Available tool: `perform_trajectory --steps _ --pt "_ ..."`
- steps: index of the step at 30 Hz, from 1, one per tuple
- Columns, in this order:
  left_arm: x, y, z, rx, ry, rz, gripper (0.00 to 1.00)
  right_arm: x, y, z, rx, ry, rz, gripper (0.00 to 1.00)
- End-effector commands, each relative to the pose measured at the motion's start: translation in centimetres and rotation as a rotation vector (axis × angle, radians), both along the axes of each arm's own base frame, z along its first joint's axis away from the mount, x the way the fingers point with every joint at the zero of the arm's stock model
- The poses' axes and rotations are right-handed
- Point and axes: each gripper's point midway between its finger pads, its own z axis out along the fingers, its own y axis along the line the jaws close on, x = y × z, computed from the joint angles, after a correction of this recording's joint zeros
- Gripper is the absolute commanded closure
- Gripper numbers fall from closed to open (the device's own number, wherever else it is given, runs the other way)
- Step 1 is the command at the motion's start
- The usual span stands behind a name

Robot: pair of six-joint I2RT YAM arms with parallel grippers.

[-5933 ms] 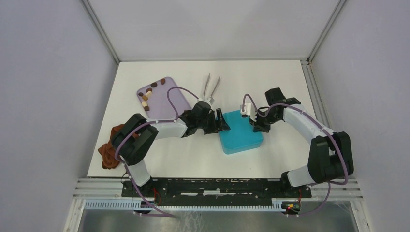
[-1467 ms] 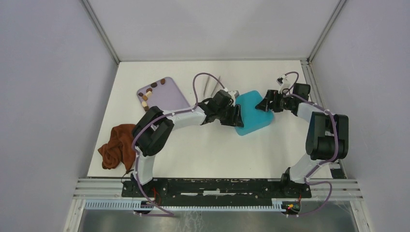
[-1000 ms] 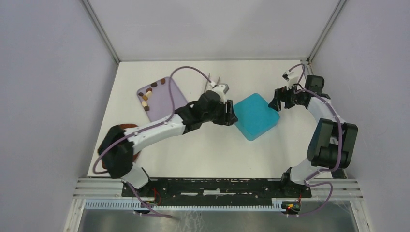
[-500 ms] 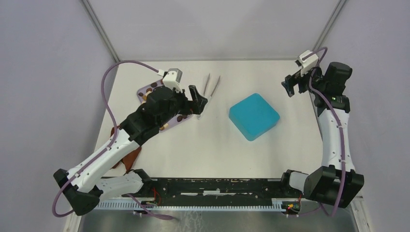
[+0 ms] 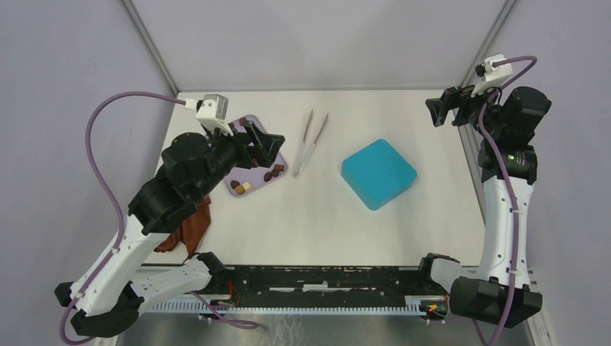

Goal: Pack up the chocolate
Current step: Reset both arms

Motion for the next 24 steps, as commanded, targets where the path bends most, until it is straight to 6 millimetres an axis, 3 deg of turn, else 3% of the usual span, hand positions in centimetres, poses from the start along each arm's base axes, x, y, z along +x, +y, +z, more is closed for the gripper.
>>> perform_trajectory --steps 1,24 --pt "-1.0 0.8 1.9 -0.01 -0.046 -0.018 0.0 -0.8 0.0 2.8 0.056 -0.041 -0.039 0.02" --pt "-2.3 3.2 1.0 -0.04 -0.055 0.036 0.0 -0.5 1.2 1.1 0.068 -0.018 0.044 0.02"
